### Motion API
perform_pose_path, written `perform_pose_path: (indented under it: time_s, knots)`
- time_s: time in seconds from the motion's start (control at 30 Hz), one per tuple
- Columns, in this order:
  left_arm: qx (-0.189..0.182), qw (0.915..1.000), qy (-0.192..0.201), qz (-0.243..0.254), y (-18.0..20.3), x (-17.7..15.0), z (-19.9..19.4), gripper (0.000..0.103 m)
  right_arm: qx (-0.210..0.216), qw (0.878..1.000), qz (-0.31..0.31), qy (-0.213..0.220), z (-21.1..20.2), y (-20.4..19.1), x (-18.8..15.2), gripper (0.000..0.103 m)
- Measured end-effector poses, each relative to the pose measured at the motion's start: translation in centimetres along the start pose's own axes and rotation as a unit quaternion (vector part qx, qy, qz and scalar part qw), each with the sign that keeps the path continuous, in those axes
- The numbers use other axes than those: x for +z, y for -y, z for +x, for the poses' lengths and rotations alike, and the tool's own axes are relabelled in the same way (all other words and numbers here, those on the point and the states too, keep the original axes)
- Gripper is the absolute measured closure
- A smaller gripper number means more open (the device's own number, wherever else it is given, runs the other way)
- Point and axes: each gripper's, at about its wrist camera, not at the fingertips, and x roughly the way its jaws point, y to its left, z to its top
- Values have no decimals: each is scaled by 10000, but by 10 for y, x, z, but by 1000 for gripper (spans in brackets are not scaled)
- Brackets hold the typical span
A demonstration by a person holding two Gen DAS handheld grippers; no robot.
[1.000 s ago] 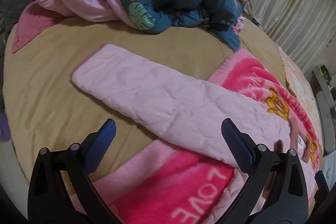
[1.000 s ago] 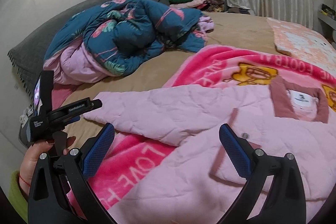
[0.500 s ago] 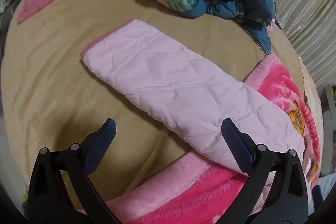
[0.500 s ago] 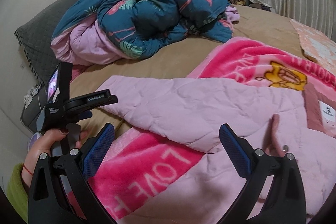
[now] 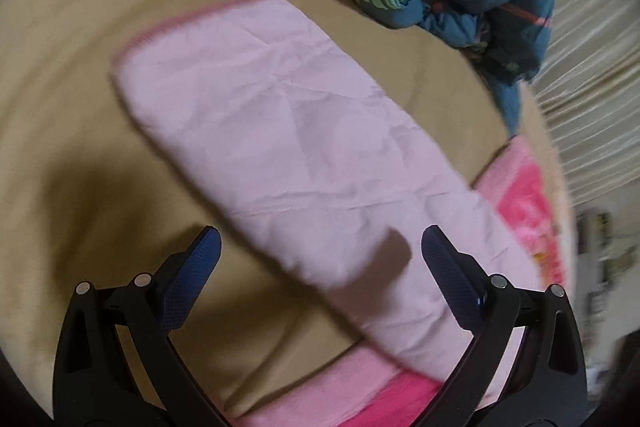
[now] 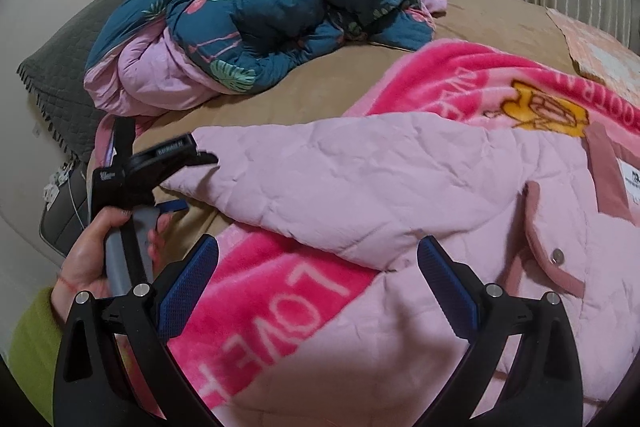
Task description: Fold large clothes
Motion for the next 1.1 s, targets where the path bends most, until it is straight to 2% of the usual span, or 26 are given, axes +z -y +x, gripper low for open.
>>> perform_pose_path:
  time_s: [0.13,0.2,0.27,0.37,0.47,0.7,0.93,1.1]
  knots:
    - [-139,9995,112,-271,-5,4,12,9,-63,9998,165,68,-20,19,-13,4]
    - [-165,9990,247,-340,-7,2,14,15,-151,9993,309,128,-30,31,-21,4]
    - [-22,9988,384,-319,-7,2,11,62,-194,9985,478,172,-38,43,-29,4]
    - [-247,9973,537,-433,-14,4,0,87,-259,9966,754,228,-54,62,-46,4]
    - [-348,9960,784,-263,-6,7,-20,92,-342,9946,929,315,-71,78,-57,4]
    - [-322,9892,1394,315,34,1,-68,94,-526,9909,1136,500,-106,103,-73,4]
    - [-674,9739,1953,936,84,-16,-121,95,-625,9879,1269,640,-129,119,-86,4]
    - [-1069,9609,2179,1332,122,-46,-149,96,-668,9861,1311,767,-146,126,-90,4]
